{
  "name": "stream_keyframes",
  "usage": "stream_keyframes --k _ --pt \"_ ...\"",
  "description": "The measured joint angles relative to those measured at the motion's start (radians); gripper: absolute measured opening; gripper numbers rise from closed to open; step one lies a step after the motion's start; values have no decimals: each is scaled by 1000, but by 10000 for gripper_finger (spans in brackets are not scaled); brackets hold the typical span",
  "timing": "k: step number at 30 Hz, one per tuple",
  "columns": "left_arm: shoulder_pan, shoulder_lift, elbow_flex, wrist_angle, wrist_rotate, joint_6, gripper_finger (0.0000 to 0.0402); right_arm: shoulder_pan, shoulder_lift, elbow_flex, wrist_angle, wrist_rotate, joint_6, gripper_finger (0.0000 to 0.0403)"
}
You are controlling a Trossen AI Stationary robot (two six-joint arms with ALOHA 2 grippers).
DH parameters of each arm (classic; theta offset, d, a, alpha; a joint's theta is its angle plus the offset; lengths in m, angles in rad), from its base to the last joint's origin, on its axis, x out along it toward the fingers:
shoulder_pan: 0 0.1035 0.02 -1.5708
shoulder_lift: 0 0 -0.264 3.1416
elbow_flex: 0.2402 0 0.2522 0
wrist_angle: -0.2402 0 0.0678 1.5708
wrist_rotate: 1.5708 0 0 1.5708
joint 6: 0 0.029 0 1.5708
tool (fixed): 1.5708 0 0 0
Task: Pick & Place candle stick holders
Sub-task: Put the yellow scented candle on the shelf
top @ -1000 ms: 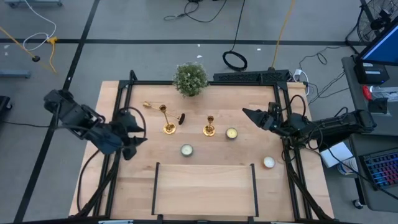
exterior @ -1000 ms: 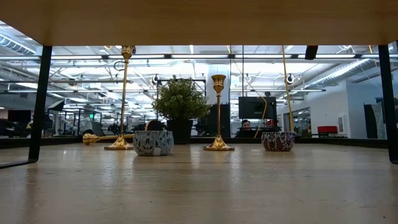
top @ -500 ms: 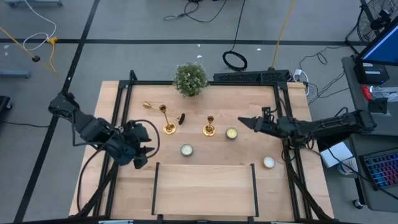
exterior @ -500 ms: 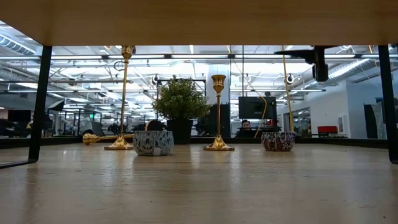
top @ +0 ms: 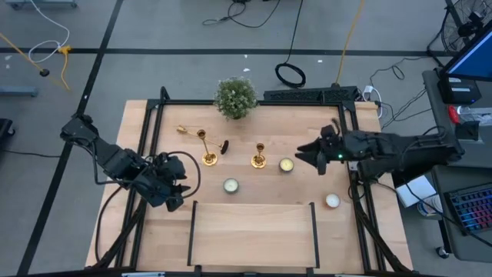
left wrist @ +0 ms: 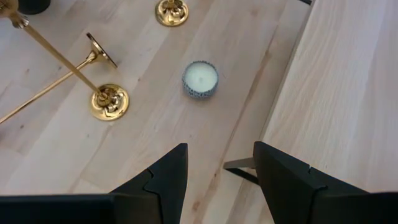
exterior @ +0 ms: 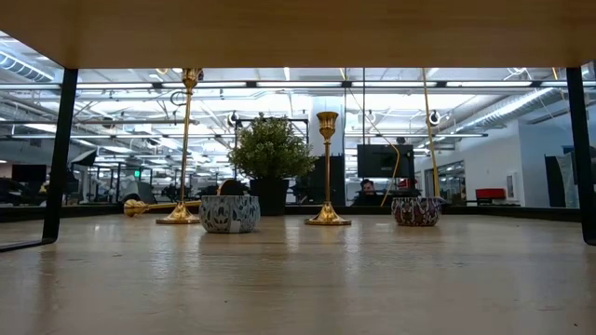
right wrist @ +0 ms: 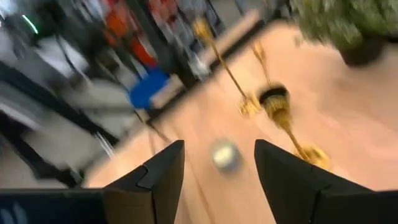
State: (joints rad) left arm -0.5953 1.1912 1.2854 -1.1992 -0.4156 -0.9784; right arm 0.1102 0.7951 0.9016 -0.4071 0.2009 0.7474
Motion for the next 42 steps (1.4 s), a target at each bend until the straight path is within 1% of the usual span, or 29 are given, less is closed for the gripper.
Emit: stream_keyframes --k 3,6,8,11,13,15,18,22,24,27,32,34,37,42 --pt "0 0 0 0 0 0 186 16 44 115 -325 -42 68 194" --pt "0 0 0 0 0 0 186 23 85 178 -620 -125 228 194" --pt "0 0 0 0 -2 4 186 30 108 185 -753 -207 349 194" --pt "0 0 0 0 -15 6 186 57 147 185 -881 -324 501 194" --pt "0 0 0 -1 -27 15 186 79 178 185 -914 -368 565 194" --pt "0 0 0 -1 -30 26 186 97 210 185 -912 -379 613 194" --pt "0 0 0 -1 -30 36 186 127 266 185 -886 -389 607 194" --pt "0 0 0 -1 -30 36 186 169 350 185 -890 -376 437 194" --pt "0 0 0 -1 -29 34 186 201 392 185 -907 -358 346 194" --pt "0 0 0 -1 -29 34 186 247 448 185 -948 -359 204 194" --pt "0 0 0 -1 -29 34 186 293 521 185 -1000 -344 115 194" --pt "0 0 0 -1 -29 33 186 298 538 185 -996 -325 118 194" --pt "0 0 0 -1 -29 30 186 298 548 185 -996 -329 163 194" --pt "0 0 0 -1 -30 26 186 282 546 185 -997 -335 374 194"
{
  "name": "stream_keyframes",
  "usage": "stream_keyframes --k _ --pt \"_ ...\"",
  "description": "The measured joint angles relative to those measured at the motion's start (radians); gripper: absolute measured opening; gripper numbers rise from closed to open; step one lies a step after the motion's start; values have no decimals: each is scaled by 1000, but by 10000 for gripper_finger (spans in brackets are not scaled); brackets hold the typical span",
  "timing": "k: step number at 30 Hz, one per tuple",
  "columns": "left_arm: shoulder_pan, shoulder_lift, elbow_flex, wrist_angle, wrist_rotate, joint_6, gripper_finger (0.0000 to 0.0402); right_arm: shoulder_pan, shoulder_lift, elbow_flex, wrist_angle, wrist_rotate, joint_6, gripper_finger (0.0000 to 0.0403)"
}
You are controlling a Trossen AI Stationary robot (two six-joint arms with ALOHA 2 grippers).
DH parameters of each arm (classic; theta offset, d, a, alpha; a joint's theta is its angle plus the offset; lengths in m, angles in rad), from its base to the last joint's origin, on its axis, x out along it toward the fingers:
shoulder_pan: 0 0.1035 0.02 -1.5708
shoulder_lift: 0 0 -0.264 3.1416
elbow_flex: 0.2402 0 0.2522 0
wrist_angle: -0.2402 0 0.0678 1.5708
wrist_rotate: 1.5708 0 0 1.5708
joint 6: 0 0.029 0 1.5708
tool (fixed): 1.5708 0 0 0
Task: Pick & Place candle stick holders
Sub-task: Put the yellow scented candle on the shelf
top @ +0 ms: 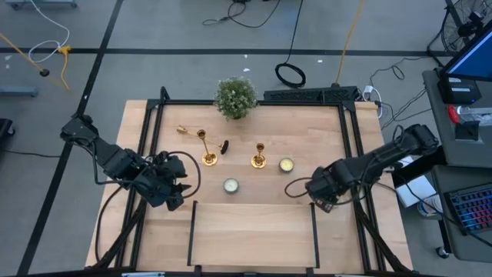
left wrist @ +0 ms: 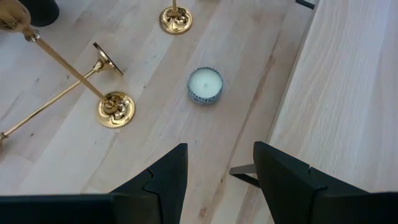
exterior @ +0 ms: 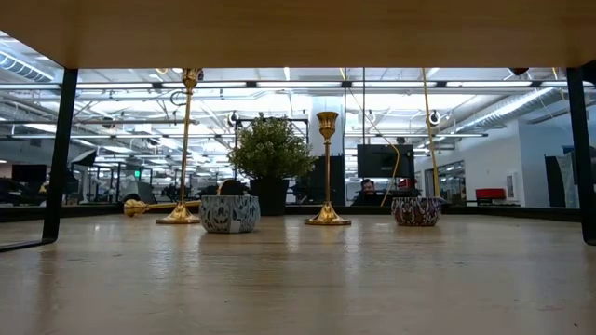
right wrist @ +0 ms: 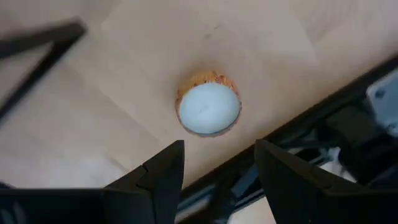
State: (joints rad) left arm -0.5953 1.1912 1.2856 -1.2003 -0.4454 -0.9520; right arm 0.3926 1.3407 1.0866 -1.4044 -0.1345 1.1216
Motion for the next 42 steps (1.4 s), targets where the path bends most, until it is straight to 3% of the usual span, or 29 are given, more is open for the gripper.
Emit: stream_keyframes --k 9,19,24,28,33,37,42 --pt "0 0 0 0 -25 -4 186 0 -30 -1 -13 51 370 194" --pt "0 0 0 1 -44 -20 186 0 -34 -1 -14 139 365 194" --pt "0 0 0 1 -45 -39 186 0 -34 -1 -82 135 138 194" --pt "0 0 0 1 -46 -57 186 0 -34 -1 -175 128 54 194" --pt "0 0 0 3 -61 -81 186 33 -43 -6 -117 135 -320 194" --pt "-3 0 1 44 -61 -85 186 124 -80 -7 30 108 -670 194" --pt "-3 0 1 102 -60 -147 186 223 -128 -6 39 171 -814 194"
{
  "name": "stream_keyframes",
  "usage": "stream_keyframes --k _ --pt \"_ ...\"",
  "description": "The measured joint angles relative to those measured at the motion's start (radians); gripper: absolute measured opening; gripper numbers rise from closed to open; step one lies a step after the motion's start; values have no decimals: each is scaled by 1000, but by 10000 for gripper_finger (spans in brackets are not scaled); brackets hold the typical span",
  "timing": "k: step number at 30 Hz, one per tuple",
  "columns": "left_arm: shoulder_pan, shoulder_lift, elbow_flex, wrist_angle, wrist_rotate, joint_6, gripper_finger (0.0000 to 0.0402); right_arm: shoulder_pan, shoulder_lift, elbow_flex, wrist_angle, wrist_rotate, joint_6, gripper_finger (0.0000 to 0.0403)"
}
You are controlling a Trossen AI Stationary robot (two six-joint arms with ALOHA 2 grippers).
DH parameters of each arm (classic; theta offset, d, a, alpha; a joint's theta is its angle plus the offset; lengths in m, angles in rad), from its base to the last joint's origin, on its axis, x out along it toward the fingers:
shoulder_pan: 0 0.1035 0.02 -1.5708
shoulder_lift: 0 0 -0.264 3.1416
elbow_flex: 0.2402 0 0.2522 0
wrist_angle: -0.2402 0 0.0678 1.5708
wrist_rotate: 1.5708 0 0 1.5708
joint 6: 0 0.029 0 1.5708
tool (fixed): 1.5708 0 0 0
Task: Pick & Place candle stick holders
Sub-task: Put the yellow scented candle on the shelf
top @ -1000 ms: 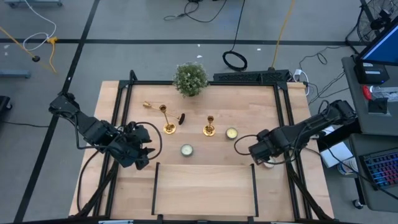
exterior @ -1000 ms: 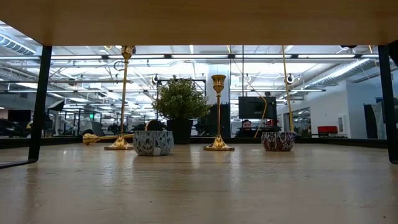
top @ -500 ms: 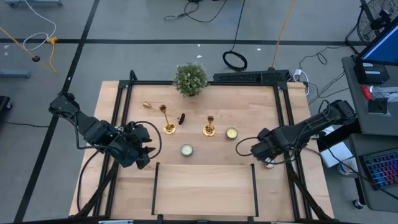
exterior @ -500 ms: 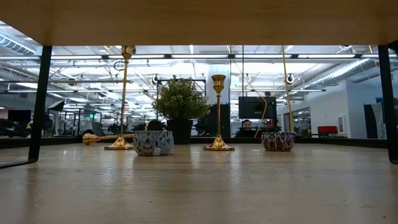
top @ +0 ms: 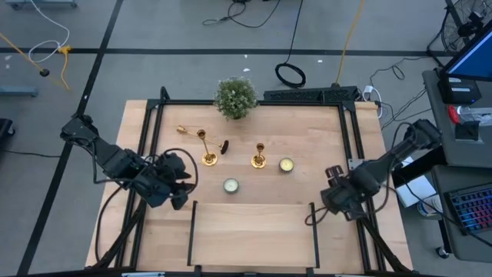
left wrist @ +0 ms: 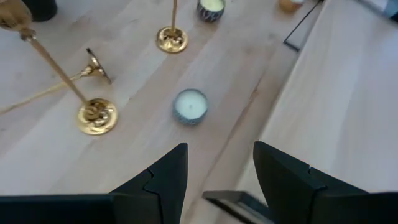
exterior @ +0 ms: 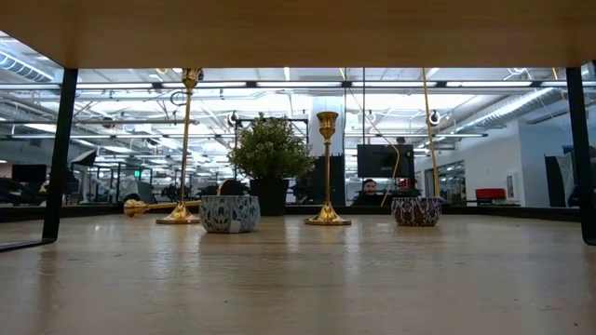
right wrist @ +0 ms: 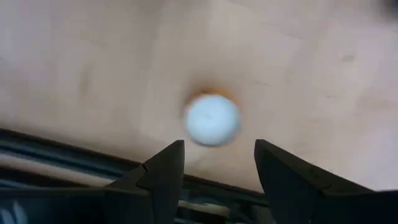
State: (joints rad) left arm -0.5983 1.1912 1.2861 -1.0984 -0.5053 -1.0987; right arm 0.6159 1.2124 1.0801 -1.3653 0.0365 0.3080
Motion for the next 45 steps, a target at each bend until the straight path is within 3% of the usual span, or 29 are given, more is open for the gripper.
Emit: stream_keyframes --k 6,13,22,32,35,41,45 --pt "-7 0 0 120 -1 -81 186 43 -13 -8 -130 168 140 225" --pt "-23 2 0 358 -55 -58 186 152 -12 -104 1 63 193 287" --pt "-35 58 0 538 -64 81 186 250 -12 -214 142 79 291 336" --pt "-36 158 0 590 -47 76 186 250 -12 -214 187 173 372 341" --pt "-40 187 0 613 -45 72 186 250 -12 -214 204 207 494 336" --pt "-53 225 0 666 -42 61 186 233 -12 -218 206 183 752 334" --pt "-60 232 0 690 -40 62 186 190 -12 -277 227 65 812 343"
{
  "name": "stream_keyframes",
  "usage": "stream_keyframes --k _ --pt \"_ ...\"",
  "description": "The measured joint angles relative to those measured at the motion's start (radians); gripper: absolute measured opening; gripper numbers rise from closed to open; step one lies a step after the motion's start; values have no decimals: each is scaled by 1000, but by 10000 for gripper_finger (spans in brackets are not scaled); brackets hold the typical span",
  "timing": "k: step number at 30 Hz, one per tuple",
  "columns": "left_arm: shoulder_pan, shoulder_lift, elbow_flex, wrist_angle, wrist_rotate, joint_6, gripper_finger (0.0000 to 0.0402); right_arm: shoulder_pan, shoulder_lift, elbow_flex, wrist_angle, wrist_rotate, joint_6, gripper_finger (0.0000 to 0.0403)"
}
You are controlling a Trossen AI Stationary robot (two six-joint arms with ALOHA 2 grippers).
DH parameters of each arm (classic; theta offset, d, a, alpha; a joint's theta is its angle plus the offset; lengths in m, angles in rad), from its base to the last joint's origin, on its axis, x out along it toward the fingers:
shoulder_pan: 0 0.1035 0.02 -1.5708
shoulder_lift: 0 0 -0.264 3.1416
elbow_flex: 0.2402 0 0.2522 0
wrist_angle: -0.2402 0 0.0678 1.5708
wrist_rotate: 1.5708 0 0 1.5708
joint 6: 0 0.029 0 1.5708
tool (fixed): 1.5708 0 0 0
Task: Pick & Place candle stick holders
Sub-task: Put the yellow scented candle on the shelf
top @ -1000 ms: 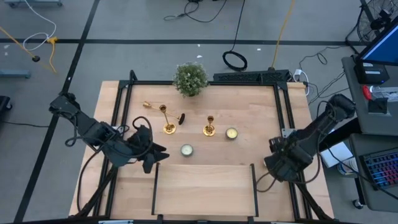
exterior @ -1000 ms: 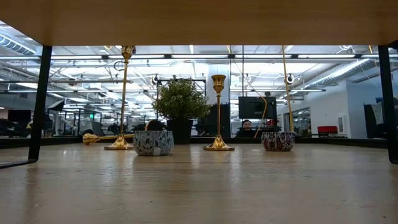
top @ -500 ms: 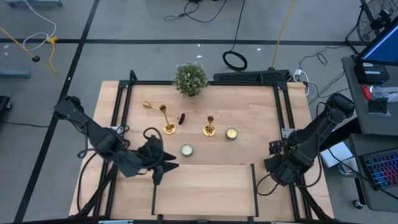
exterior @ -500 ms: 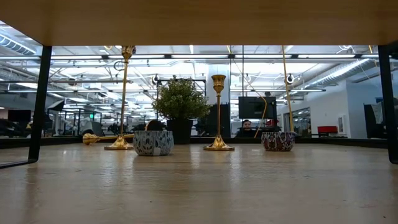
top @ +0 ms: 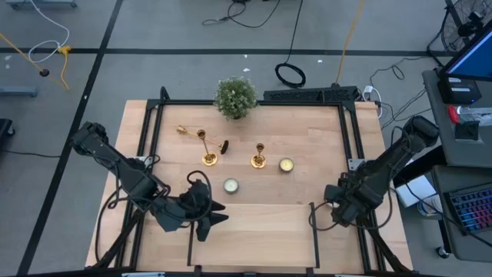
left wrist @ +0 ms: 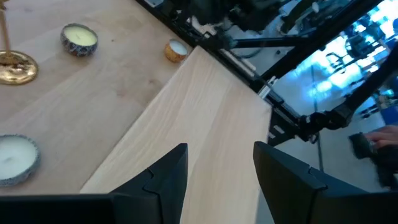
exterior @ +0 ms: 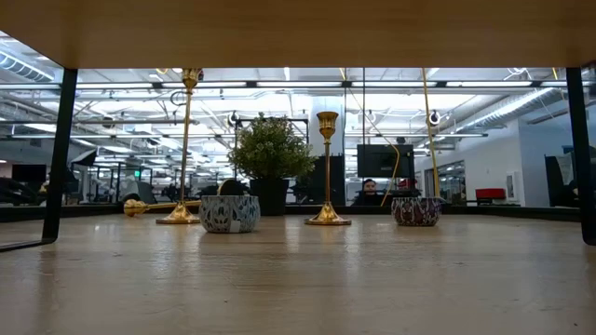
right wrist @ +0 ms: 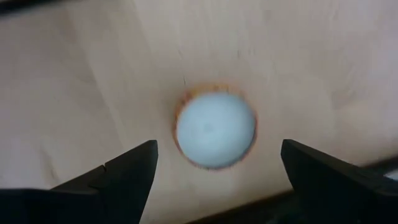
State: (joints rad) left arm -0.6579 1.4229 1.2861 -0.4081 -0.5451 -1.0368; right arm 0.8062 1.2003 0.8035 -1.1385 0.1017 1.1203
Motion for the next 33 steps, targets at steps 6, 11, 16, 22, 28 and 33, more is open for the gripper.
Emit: stream_keyframes --k 6,11,16,22,28,33 --pt "0 -1 0 12 -5 8 186 -44 0 -92 25 -157 50 355" --pt "0 -1 0 14 -4 11 186 -52 0 -94 39 -151 39 356" --pt "1 -1 0 14 -4 15 186 -54 0 -94 131 -130 -3 357" --pt "1 -1 0 14 -4 15 186 -54 0 -94 163 -99 -15 357" --pt "1 -1 0 14 -4 22 186 -80 0 -93 171 -75 -20 357" --pt "1 -1 0 14 -5 21 186 -108 0 -93 204 -69 -59 357"
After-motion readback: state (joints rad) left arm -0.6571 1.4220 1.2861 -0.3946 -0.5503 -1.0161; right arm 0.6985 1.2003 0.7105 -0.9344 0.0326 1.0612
